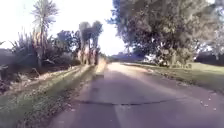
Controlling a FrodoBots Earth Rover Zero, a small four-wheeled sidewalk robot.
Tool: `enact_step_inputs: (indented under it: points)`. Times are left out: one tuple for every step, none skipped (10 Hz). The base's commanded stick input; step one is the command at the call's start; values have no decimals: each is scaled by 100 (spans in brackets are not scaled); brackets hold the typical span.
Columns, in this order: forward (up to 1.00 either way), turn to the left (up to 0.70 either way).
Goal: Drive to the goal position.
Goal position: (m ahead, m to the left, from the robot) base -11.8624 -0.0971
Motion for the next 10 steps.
enact_step_inputs:
  points:
    - [100, 0]
    - [100, 0]
    - [100, 0]
    - [100, 0]
    - [100, 0]
    - [100, 0]
    - [100, 0]
    - [100, 0]
    - [100, 0]
    - [100, 0]
